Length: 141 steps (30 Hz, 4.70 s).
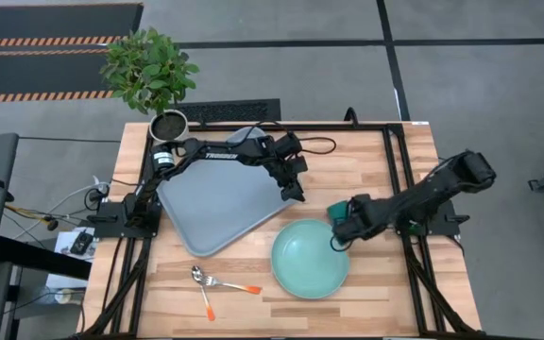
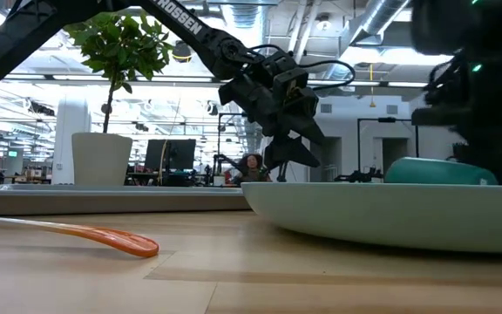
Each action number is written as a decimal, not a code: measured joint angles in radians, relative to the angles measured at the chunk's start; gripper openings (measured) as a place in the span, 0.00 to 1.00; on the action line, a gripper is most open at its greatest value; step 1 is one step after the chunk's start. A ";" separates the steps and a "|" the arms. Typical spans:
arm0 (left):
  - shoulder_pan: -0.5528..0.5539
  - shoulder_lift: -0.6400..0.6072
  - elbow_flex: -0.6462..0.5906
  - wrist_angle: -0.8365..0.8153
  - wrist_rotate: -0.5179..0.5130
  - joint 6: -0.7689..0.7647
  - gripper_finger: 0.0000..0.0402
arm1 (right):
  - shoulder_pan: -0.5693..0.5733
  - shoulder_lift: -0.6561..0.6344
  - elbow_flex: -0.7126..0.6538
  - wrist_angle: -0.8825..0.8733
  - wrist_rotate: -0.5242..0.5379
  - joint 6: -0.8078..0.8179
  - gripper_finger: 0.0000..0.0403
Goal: Pick and place plate/cup/fork/spoon on tray
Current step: Put the green cup on the gray serving tray
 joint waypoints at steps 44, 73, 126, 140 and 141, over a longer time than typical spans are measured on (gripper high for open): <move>-0.122 0.000 -0.010 0.057 -0.193 0.026 0.53 | -0.171 -0.017 0.000 0.112 0.210 -0.274 0.23; -0.117 0.000 -0.011 0.090 -0.328 0.005 0.24 | -0.199 -0.074 -0.002 0.217 0.213 -0.367 0.23; 0.000 -0.639 -0.183 -0.929 -0.738 -0.072 0.00 | -0.030 -0.267 -0.001 -0.234 0.318 -0.061 0.23; -0.006 -1.016 -0.691 -0.984 -0.807 -0.447 0.00 | -0.039 -0.267 -0.001 -0.224 0.363 -0.082 0.23; -0.005 -1.008 -0.699 -1.008 -0.822 -0.453 0.00 | -0.041 -0.267 -0.001 -0.219 0.363 -0.093 0.23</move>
